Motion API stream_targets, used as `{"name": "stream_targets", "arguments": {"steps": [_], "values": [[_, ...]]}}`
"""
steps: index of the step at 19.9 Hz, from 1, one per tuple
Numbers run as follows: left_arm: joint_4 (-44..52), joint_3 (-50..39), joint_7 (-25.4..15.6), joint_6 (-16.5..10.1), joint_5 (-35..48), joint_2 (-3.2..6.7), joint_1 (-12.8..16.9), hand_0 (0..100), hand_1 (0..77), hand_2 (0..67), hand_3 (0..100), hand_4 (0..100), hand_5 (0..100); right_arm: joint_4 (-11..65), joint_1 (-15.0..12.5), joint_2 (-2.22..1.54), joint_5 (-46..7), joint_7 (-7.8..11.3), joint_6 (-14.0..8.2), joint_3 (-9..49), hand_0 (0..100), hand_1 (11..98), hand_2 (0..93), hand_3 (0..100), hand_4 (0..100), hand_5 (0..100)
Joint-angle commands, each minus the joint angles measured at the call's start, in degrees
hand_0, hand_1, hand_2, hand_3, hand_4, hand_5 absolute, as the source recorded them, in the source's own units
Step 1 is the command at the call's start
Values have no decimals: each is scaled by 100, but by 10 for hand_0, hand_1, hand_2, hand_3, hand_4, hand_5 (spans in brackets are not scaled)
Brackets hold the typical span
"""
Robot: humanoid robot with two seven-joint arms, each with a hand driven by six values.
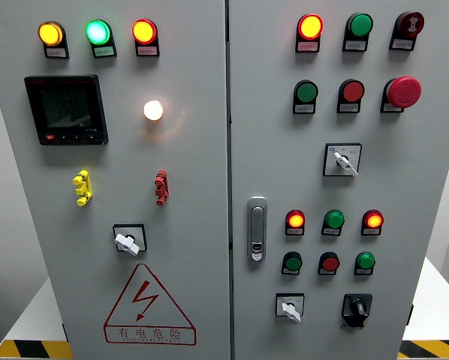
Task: Trip black knob to open circuit
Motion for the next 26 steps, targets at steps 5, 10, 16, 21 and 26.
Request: {"name": "stream_targets", "arguments": {"steps": [5,10,16,21,26], "values": [[3,0,0,0,0,0,0,0,40,127,213,67,17,-84,43,-9,1772,41,-48,-1666,581,404,27,76,0,3],[3,0,0,0,0,-9,0,0,39,127,213,67,17,-67,69,-9,1933,50,-171,-1704,583,402,27,74,0,2],[-5,-9,0,0,0,0,0,0,38,126,213,67,17,-58,96,-9,1644,41,-162,-1221,582,404,27,80,0,3],[-6,0,0,0,0,0,0,0,39,127,213,67,17,248,78,0,-539,24,-180,604,581,407,27,83,0,4],[-6,-9,0,0,0,0,0,0,38,127,213,67,17,1108,-71,0,-1415,33,-224,1661,581,408,27,86,0,4]]}}
